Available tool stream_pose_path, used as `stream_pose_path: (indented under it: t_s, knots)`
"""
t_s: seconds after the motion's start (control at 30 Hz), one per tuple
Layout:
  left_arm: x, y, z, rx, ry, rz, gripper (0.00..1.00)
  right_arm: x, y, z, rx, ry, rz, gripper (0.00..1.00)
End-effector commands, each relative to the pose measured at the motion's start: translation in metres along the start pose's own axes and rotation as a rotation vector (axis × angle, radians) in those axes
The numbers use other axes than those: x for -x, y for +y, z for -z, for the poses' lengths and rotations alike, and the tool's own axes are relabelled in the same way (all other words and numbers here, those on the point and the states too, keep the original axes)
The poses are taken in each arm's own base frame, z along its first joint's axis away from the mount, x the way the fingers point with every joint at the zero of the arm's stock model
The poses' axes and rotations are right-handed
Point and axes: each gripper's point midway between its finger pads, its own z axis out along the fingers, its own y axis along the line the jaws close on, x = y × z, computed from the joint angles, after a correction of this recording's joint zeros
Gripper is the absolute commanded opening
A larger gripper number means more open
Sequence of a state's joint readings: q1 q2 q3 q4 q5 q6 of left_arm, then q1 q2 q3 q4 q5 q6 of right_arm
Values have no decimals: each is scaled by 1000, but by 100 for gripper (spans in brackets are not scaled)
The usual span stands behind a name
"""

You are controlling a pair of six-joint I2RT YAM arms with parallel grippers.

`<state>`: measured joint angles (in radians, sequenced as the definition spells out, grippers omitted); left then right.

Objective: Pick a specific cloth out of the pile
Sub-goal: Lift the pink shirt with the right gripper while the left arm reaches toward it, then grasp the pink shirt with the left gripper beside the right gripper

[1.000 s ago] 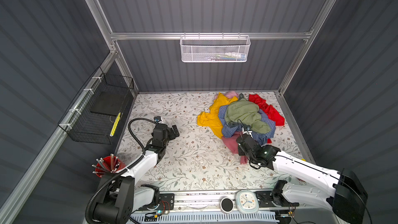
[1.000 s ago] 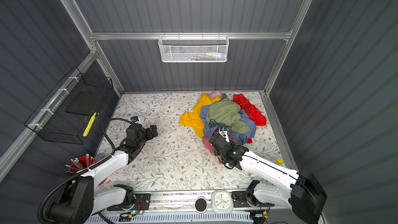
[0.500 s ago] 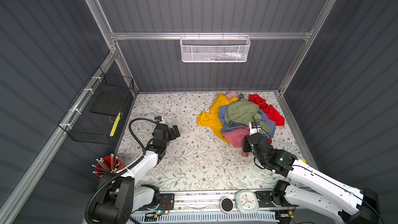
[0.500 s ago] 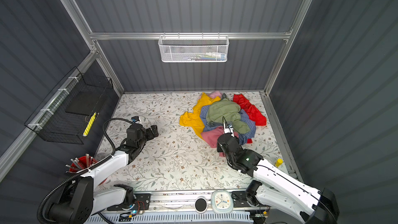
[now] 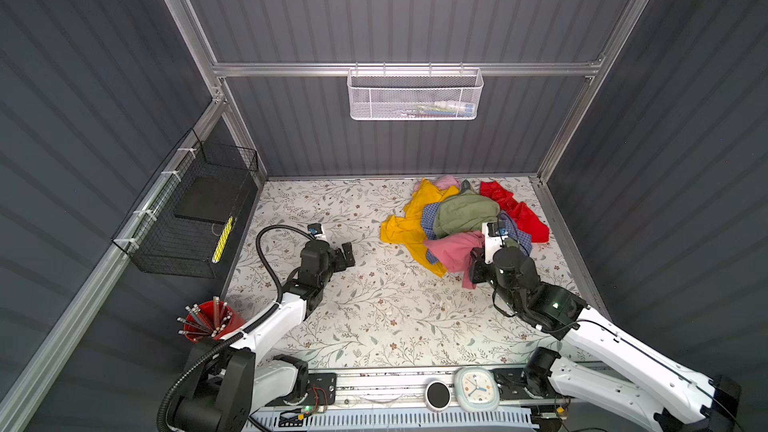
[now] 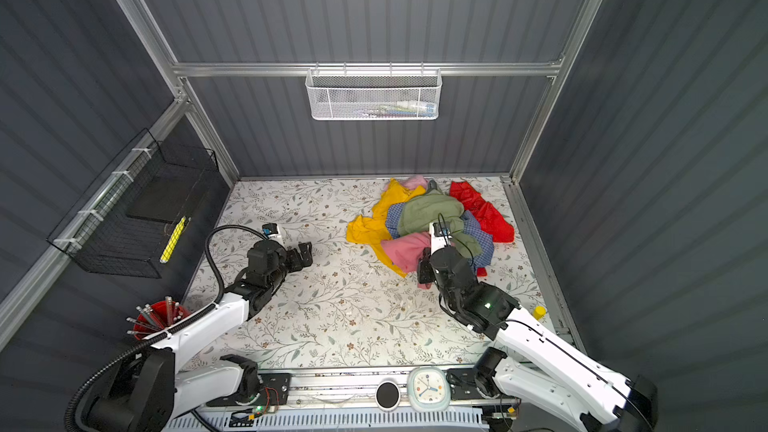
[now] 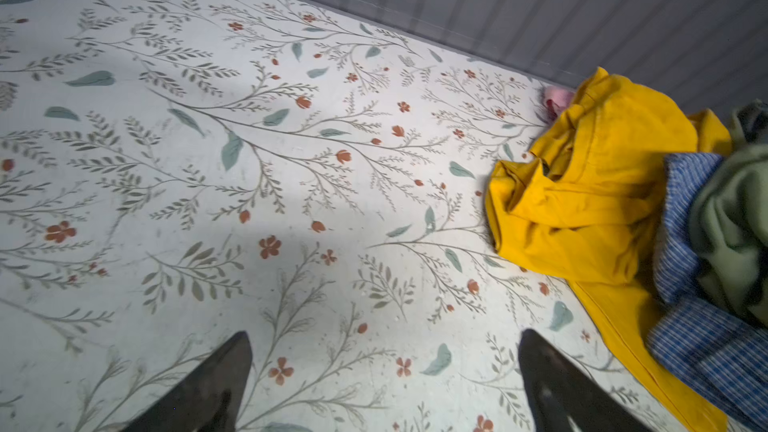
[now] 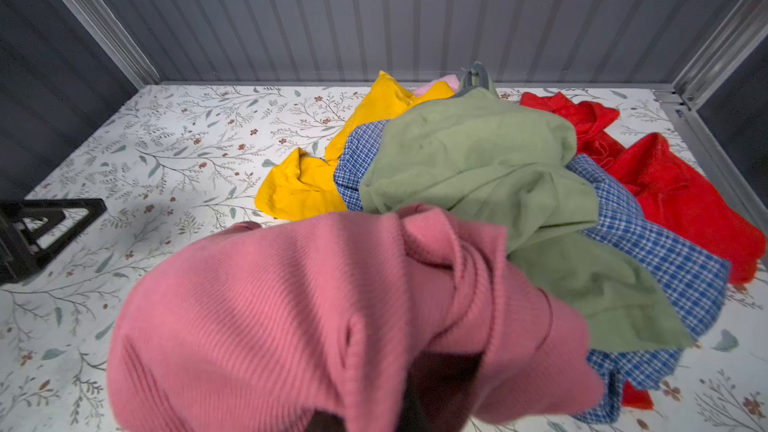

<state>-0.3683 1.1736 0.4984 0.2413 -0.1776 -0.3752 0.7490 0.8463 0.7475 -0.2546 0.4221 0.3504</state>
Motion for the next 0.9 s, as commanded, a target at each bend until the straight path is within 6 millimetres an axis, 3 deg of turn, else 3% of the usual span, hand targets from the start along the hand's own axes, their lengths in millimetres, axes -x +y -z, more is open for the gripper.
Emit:
stream_pose_path:
  t_s: [0.0,0.23,0.5,0.63,0.7,0.87]
  knots:
    - [13,-37,9,-110,-18,-109,100,29,13,2,105,-51,-49,0]
    - [20,-105,24,-315,-39,-246,100,37,12,-4,174,-23,-132,0]
    - [22,-168,37,-515,-35,-312,100,2,13,-38,257,155,-264,2]
    - [11,-186,32,-561,14,-328,100,-17,6,-53,246,200,-312,6]
    - [3,-190,26,-558,39,-333,100,-31,6,-60,246,234,-295,13]
    - [-1,-187,17,-519,49,-294,100,-87,1,-78,205,389,-305,27]
